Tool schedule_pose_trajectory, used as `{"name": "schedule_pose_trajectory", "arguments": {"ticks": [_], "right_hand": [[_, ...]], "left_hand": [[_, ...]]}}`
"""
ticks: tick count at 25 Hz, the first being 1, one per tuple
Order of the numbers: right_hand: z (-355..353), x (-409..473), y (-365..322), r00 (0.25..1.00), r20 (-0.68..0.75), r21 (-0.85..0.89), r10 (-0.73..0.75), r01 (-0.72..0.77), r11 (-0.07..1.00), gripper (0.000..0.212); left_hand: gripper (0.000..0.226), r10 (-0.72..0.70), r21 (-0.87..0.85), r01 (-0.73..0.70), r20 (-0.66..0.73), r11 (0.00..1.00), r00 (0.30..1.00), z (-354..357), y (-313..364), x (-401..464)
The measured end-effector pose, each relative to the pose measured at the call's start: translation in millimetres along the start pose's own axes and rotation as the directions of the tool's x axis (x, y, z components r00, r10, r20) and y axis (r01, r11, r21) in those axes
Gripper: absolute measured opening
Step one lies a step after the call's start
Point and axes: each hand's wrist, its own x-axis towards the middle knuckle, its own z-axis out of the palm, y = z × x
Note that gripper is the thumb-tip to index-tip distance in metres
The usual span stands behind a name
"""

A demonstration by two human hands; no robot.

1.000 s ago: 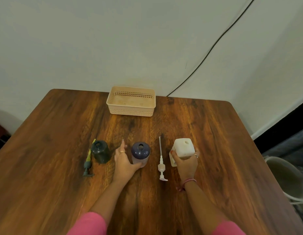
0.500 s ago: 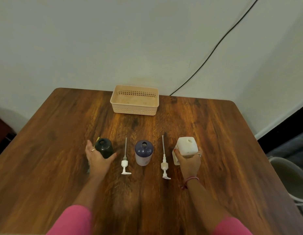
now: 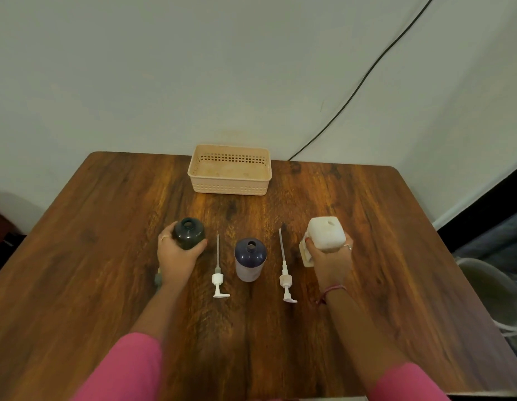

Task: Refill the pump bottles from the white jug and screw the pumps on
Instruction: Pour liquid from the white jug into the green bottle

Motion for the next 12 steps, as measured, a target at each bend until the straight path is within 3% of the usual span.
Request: {"name": "schedule_pose_trajectory", "arguments": {"ticks": [4,9,12], "right_hand": [[-4.0,1.6,-53.9,0.992,-0.054,0.059,-0.113,0.116,0.991,0.077],[1.3,5.9,-118.1,0.977,-0.018,0.096,-0.212,0.213,0.972,0.079],[5.2,10.1,-160.8,0.935,-0.001,0.066,-0.353,0.353,0.933,0.077]], "left_hand": [[0.074,0.111,-0.065,-0.107,0.057,0.992,0.992,-0.8,46.2,9.5],[0.079,0.207,-0.101,-0.195,0.123,0.976,0.971,-5.1,107.0,21.9],[0.075,0.289,-0.146,-0.267,0.168,0.953,0.942,-12.3,145.5,24.7]]}}
